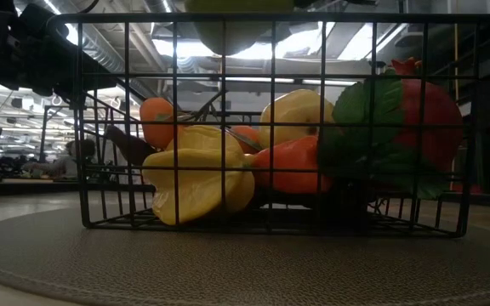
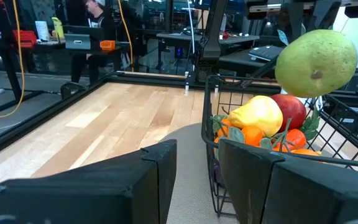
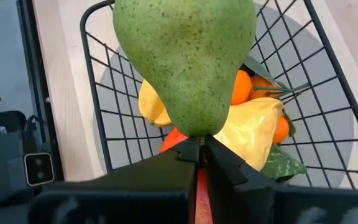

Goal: Build produce basket
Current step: Put the green pear into the wire basket, then return to home position

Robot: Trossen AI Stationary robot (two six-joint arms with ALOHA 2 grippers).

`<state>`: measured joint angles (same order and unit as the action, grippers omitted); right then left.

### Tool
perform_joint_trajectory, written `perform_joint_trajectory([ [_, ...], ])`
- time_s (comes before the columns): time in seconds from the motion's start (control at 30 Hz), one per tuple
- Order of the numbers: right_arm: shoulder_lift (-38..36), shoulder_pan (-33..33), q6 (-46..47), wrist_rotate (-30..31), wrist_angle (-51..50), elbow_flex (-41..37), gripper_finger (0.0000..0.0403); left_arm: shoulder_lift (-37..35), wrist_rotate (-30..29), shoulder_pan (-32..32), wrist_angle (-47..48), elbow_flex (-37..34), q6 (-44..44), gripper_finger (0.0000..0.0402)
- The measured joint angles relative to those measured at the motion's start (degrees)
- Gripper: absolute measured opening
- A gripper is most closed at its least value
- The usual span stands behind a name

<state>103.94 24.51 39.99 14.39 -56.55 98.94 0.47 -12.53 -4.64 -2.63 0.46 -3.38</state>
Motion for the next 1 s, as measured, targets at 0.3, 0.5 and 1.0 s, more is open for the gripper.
perform_joint_trajectory([
  [0.3,0.0,0.0,1.7,0.9,0.0,0.0,0.0014,0.0,0.0,0.0,0.0,0.0,0.0,0.011],
  [0.5,0.0,0.0,0.1,1.0,0.0,0.0,0.0038,0.0,0.0,0.0,0.0,0.0,0.0,0.011],
  [1.0,0.0,0.1,-0.1,1.0,0.0,0.0,0.0103,0.0,0.0,0.0,0.0,0.0,0.0,0.011],
])
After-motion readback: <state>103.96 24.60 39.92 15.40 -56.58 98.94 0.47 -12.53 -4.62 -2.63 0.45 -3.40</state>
